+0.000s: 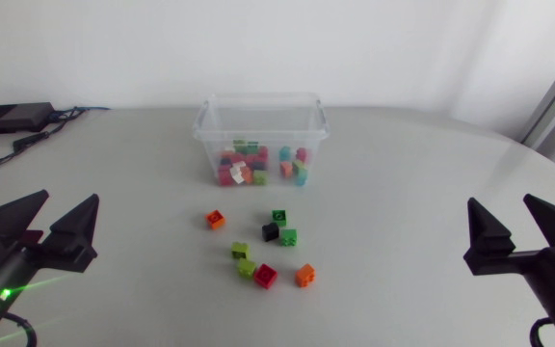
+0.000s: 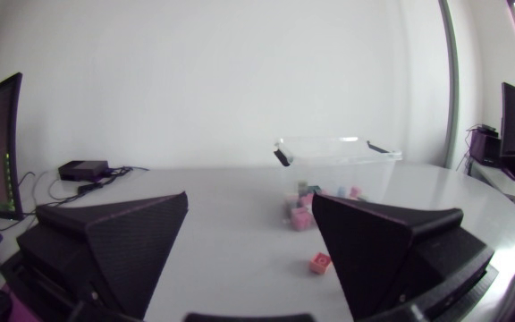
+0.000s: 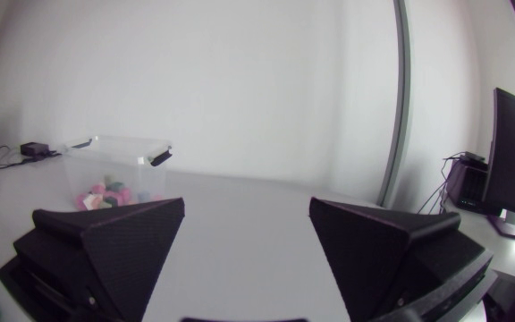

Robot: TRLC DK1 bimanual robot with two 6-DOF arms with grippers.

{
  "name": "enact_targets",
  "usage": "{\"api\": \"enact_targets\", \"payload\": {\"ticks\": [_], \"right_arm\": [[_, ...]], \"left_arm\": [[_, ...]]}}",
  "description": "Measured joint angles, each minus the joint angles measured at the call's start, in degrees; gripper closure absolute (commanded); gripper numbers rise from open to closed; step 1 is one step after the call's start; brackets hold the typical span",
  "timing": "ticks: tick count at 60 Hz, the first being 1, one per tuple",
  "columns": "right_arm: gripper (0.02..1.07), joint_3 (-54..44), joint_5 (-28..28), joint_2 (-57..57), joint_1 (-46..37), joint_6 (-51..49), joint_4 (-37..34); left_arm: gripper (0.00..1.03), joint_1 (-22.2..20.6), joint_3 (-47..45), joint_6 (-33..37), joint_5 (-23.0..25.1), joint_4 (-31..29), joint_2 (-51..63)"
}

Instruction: Place the duplo bricks in the container

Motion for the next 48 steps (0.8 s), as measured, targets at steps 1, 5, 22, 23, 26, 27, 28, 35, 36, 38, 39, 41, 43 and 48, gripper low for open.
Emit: {"api": "enact_targets", "payload": {"ticks": [1, 5, 22, 23, 26, 27, 28, 35, 36, 38, 39, 41, 43, 48], "right_arm": [[0.06, 0.44, 0.02, 0.85, 0.00, 0.00, 0.00], [0.06, 2.73, -0.02, 5.03, 0.09, 0.00, 0.02], [0.06, 10.67, 0.00, 22.16, 0.76, 0.02, -1.42], [0.06, 10.88, 0.00, 22.73, 0.92, 0.02, -1.73], [0.06, 11.50, -0.04, 24.39, 1.38, 0.02, -2.86], [0.06, 11.67, -0.04, 24.90, 1.46, 0.02, -3.43], [0.06, 11.89, -0.07, 25.46, 1.57, 0.02, -3.96], [0.07, 14.12, -0.26, 29.83, 2.64, 0.02, -8.17], [0.07, 14.60, -0.28, 30.58, 2.73, 0.04, -8.96], [0.07, 15.69, -0.50, 32.24, 2.97, 0.04, -10.49], [0.07, 16.35, -0.57, 33.09, 3.08, 0.04, -11.56], [0.07, 17.90, -0.70, 35.08, 3.41, 0.04, -13.97], [0.07, 19.58, -0.68, 37.16, 3.87, 0.04, -16.50], [0.07, 22.60, -1.14, 40.96, 5.35, 0.00, -20.28]], "left_arm": [[0.07, -0.33, 0.52, -0.02, 0.02, 0.07, 0.87], [0.07, -1.99, 2.89, 0.00, 0.02, 0.09, 5.11], [0.08, -9.68, 13.88, 0.55, 0.00, -6.88, 25.88], [0.09, -10.43, 14.64, 0.92, 0.00, -7.96, 27.54], [0.10, -12.04, 16.09, 2.16, 0.02, -10.10, 30.75], [0.10, -12.70, 16.55, 2.62, 0.02, -10.88, 32.00], [0.10, -13.16, 16.79, 3.19, 0.00, -11.37, 32.72], [0.10, -17.59, 18.99, 8.11, 0.02, -16.76, 38.51], [0.10, -18.32, 19.37, 9.03, -0.07, -17.70, 39.47], [0.10, -19.34, 19.85, 10.69, -0.02, -18.80, 40.98], [0.10, -19.89, 20.11, 11.63, -0.02, -19.56, 41.70], [0.10, -21.14, 20.65, 13.77, -0.02, -21.27, 43.23], [0.10, -22.53, 21.07, 15.65, 0.00, -22.88, 44.54], [0.10, -26.21, 21.33, 18.69, 0.07, -25.97, 46.88]]}}
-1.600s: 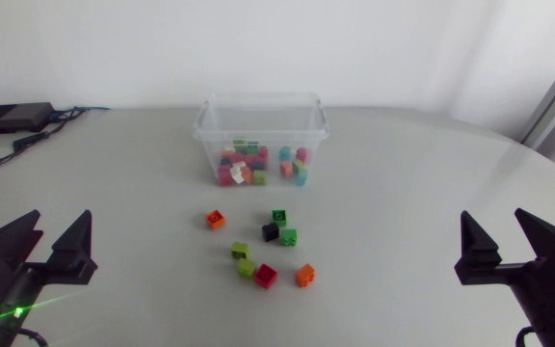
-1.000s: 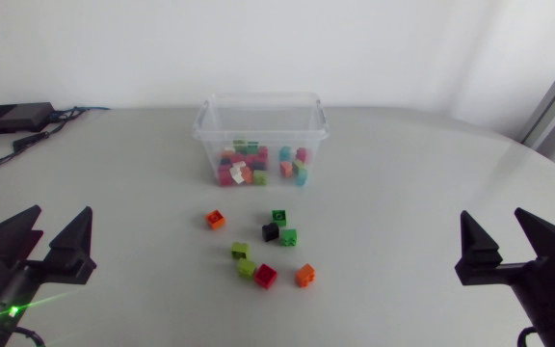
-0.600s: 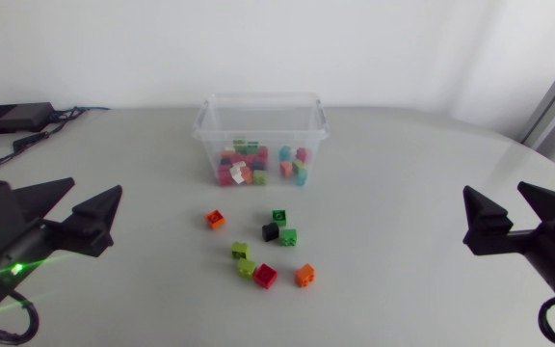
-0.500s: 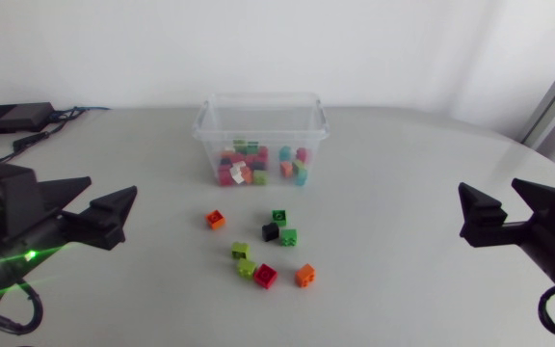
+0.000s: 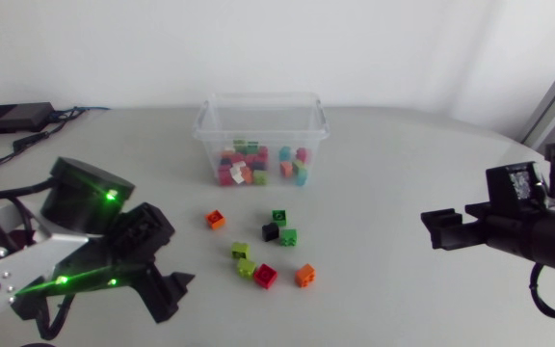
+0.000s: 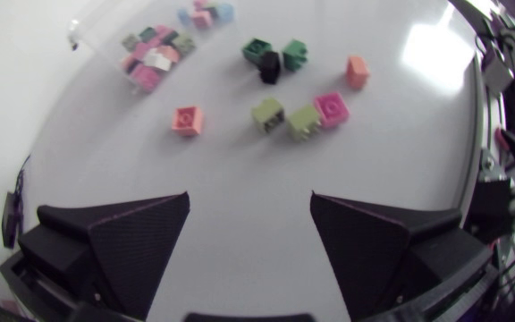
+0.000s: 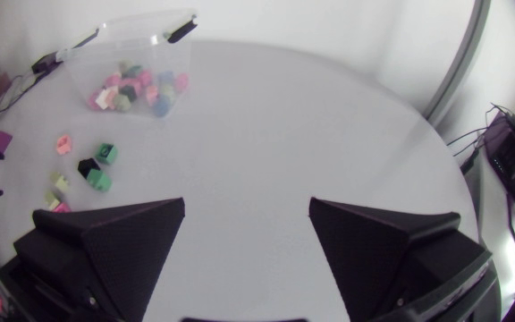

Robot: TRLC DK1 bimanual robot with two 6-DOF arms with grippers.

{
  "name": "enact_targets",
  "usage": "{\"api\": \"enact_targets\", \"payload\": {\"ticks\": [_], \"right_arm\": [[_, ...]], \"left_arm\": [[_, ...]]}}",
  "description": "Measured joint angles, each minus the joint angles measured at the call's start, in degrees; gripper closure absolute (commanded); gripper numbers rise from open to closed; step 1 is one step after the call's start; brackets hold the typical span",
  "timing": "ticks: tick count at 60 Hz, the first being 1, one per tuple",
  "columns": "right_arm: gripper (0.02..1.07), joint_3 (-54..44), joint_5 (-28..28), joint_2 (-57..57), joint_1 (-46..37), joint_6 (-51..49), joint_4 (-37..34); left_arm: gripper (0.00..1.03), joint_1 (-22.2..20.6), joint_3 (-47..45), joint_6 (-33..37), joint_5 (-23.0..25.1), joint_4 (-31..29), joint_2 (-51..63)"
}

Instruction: Place the duplo bricks in the container

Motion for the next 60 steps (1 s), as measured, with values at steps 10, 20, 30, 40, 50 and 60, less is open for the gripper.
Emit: {"api": "enact_targets", "payload": {"ticks": [10, 20, 30, 40, 50, 60], "right_arm": [[0.07, 2.89, -1.07, 4.04, 3.96, 0.00, -4.37], [0.07, 4.79, -1.55, 8.92, 8.50, -2.10, -8.00], [0.07, 6.05, -1.68, 13.14, 12.44, -2.64, -8.28], [0.07, 8.63, -1.66, 15.52, 16.02, -2.84, -8.72], [0.07, 10.05, -1.66, 18.97, 19.04, -2.82, -8.72], [0.07, 10.05, -1.64, 21.59, 21.49, -2.80, -8.87]], "left_arm": [[0.10, -5.68, 1.14, 3.30, 6.45, -7.34, 3.15], [0.10, -10.88, 2.03, 4.35, 9.27, -9.51, 5.81], [0.13, -16.11, 2.03, 4.33, 9.66, -10.43, 7.02], [0.14, -19.41, 2.03, 4.28, 9.68, -10.43, 8.74], [0.21, -21.92, 2.01, 4.04, 10.21, -10.43, 12.02], [0.25, -23.54, 2.01, 3.26, 10.99, -10.12, 15.08]]}}
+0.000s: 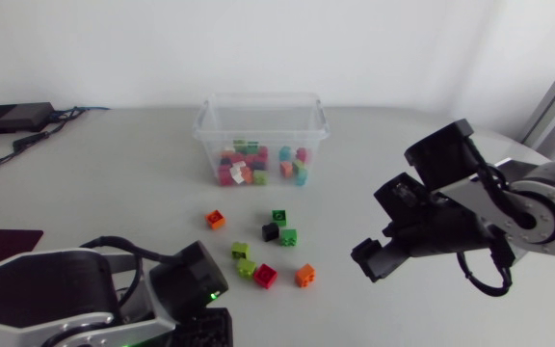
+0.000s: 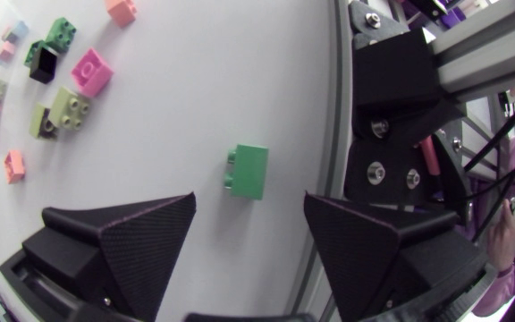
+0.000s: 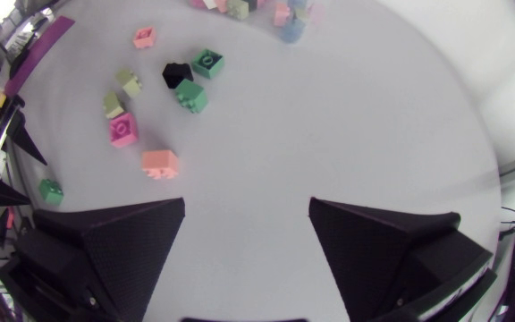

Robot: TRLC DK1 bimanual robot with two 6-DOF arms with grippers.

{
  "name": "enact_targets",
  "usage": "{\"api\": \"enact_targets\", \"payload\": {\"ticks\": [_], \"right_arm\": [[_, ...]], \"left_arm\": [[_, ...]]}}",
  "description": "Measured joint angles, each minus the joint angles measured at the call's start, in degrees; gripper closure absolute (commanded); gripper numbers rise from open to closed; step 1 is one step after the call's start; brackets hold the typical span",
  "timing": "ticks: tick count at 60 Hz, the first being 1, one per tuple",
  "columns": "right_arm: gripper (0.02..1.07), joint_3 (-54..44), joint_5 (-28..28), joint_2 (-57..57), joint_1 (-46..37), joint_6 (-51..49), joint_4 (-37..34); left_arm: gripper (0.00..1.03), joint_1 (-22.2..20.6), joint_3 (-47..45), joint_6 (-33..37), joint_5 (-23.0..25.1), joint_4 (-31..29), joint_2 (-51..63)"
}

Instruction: Place the duplo bricks in the container

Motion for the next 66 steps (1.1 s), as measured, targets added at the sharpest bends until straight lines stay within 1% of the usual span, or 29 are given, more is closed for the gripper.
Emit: {"api": "enact_targets", "payload": {"ticks": [6, 8, 11, 17, 19, 22, 25, 26, 33, 38, 43, 44, 50, 51, 52, 66], "right_arm": [[0.07, 0.02, 0.00, 1.60, 1.64, 0.02, 0.02], [0.07, 0.02, 0.00, 2.16, 2.16, 0.02, 0.02], [0.07, 0.02, 0.04, 3.10, 3.10, 0.15, 0.04], [0.07, 0.04, 0.26, 4.83, 4.98, 0.44, 0.48], [0.07, 0.17, 0.59, 5.38, 5.60, 0.44, 0.52], [0.07, 0.33, 0.83, 6.19, 6.67, 0.46, 0.76], [0.07, 0.46, 0.83, 6.62, 7.52, 0.46, 0.87], [0.07, 0.52, 0.83, 6.80, 7.74, 0.46, 0.87], [0.07, 1.29, 0.85, 7.72, 8.92, 0.46, 1.01], [0.07, 1.88, 1.38, 8.85, 10.12, 0.48, 1.27], [0.07, 2.40, 1.75, 10.29, 11.15, 0.63, 2.12], [0.07, 2.49, 1.75, 10.54, 11.30, 0.66, 2.14], [0.07, 2.93, 1.92, 11.63, 11.91, 0.66, 2.32], [0.07, 2.97, 1.95, 11.69, 12.00, 0.66, 2.36], [0.07, 2.97, 1.95, 11.74, 12.07, 0.66, 2.36], [0.07, 3.91, 1.92, 12.57, 13.14, 0.66, 2.38]], "left_arm": [[0.29, -0.72, 0.00, -0.26, 0.13, 1.55, 2.30], [0.31, -0.85, 0.00, -0.33, 0.15, 2.12, 3.04], [0.32, -0.90, 0.00, -0.46, 0.70, 2.71, 3.76], [0.39, -1.49, 0.00, -0.50, 1.27, 3.96, 5.01], [0.39, -1.57, 0.00, -0.50, 1.29, 4.46, 5.44], [0.45, -1.57, 0.00, -0.50, 1.42, 5.14, 6.19], [0.46, -1.57, 0.00, -0.50, 1.44, 5.73, 6.54], [0.50, -1.57, 0.00, -0.50, 1.42, 5.90, 6.60], [0.59, -1.57, -0.09, -0.50, 1.46, 7.43, 6.84], [0.63, -1.57, -0.11, -0.50, 1.66, 8.59, 7.45], [0.66, -1.57, -0.15, -0.50, 1.92, 9.22, 8.04], [0.68, -1.57, -0.17, -0.50, 2.03, 9.31, 8.15], [0.70, -1.57, -0.33, -0.50, 2.12, 9.73, 8.90], [0.74, -1.57, -0.33, -0.50, 2.14, 9.75, 9.01], [0.75, -1.57, -0.33, -0.50, 2.14, 9.75, 9.09], [0.77, -1.36, -0.33, -0.48, 2.51, 9.92, 10.05]]}}
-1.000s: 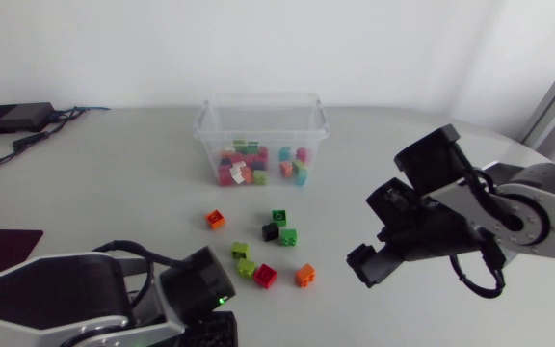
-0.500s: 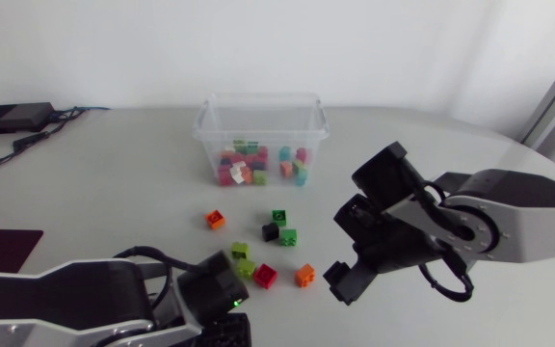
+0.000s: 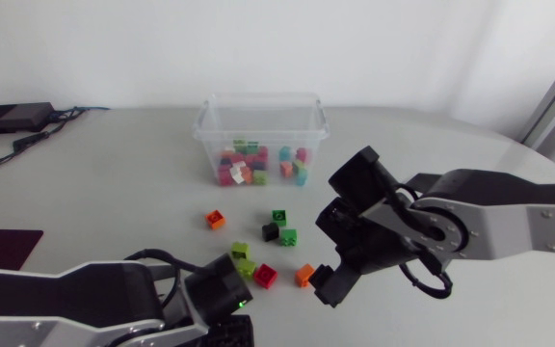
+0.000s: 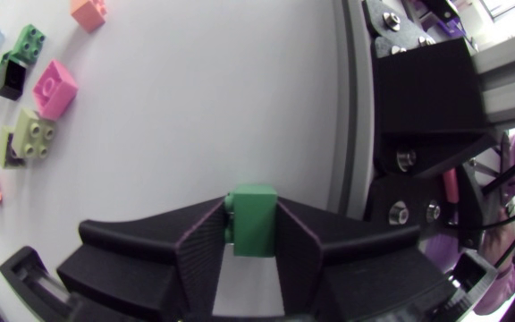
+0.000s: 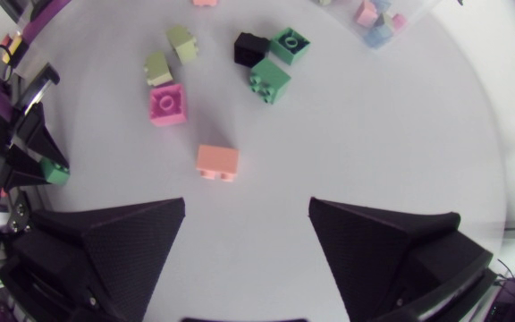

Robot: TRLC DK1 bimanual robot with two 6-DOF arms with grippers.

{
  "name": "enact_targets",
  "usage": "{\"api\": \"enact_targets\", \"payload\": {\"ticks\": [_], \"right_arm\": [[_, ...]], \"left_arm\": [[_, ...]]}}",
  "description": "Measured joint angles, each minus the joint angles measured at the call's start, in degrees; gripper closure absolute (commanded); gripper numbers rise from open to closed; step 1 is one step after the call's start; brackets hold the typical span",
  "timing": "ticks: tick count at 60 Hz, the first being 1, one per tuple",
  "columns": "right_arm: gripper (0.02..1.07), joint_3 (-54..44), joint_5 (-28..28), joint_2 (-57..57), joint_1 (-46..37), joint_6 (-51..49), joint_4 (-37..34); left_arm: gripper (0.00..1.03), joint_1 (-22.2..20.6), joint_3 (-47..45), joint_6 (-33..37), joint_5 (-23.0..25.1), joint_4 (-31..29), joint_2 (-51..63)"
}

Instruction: Place the duplo bricks in the container

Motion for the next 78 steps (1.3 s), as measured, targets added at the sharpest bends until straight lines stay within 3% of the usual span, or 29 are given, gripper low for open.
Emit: {"api": "enact_targets", "payload": {"ticks": [30, 49, 63, 71, 78], "right_arm": [[0.11, 8.20, 1.05, 14.71, 2.45, 1.18, -0.20], [0.17, 9.22, 1.09, 17.66, 2.47, 1.31, -0.24], [0.42, 10.32, 1.09, 19.17, 3.26, 1.57, -0.26], [0.64, 10.60, 1.07, 19.96, 3.50, 1.70, -0.24], [0.69, 10.69, 1.07, 20.13, 3.54, 1.70, -0.24]], "left_arm": [[0.77, 15.87, 0.92, 0.70, 0.15, -1.70, -5.35], [0.77, 25.44, 11.91, 1.77, 0.66, -5.01, -10.10], [0.77, 30.47, 16.96, 1.25, 1.97, -3.87, -10.10], [0.77, 32.81, 17.81, -0.02, 2.14, -0.63, -10.08], [0.76, 33.77, 18.80, -1.40, 2.51, 1.22, -10.01]]}}
